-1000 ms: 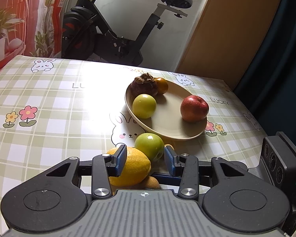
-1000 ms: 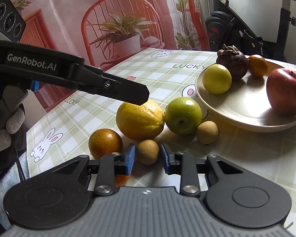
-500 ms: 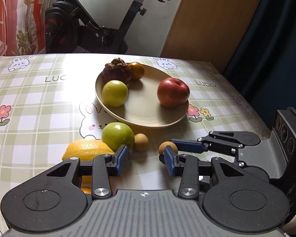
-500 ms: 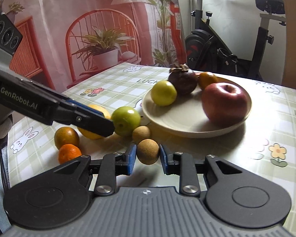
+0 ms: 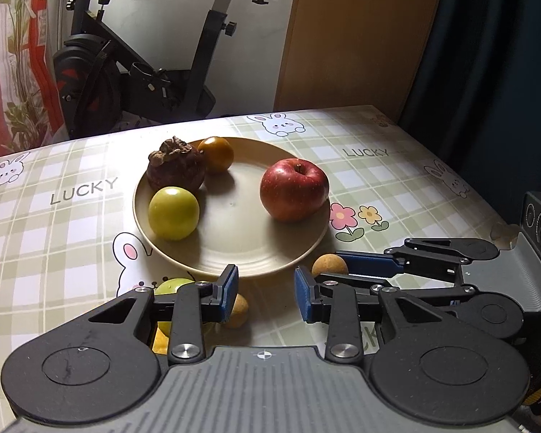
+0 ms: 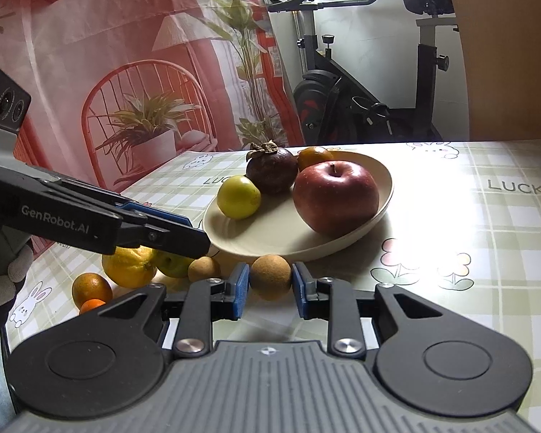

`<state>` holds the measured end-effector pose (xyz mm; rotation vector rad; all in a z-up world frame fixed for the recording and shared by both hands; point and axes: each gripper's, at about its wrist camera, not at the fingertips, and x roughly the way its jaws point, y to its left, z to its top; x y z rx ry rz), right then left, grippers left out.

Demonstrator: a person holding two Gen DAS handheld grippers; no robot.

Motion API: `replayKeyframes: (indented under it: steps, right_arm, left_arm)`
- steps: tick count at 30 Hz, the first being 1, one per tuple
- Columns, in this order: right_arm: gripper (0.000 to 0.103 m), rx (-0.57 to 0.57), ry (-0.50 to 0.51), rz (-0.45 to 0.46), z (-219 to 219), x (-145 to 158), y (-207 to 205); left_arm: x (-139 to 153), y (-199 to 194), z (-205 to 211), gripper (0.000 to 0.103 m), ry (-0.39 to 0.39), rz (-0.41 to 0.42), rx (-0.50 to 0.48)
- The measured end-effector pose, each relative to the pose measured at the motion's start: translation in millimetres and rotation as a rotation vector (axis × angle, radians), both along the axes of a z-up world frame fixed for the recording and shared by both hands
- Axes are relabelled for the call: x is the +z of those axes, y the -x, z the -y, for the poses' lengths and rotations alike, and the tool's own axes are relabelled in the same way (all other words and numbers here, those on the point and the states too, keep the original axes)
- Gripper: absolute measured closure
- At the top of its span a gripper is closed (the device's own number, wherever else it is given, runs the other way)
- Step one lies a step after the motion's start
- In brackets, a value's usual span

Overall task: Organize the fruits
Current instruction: 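Close the left tool on a brown longan while the right tool grasps another longan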

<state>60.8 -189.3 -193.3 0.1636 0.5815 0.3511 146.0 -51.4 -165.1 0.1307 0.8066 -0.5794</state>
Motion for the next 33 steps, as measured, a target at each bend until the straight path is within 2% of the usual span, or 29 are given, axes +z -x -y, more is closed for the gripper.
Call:
replayKeyframes:
  steps: [7,19,33]
  right_arm:
    - [0.075,-0.015,-0.001,0.004,-2,0,0]
    - [0.075,-0.017,-0.006,0.004,-3,0,0]
    - [0.075,-0.02,-0.009,0.007,0,0,2]
  left_arm:
    - [-12,1,13,0.067,-0.096,0.041,-0.053]
    - [-23,0,13,0.066,-0.159,0.059,-0.056]
    - [-32,-6,4,0.066,-0.174,0.012,-0.006]
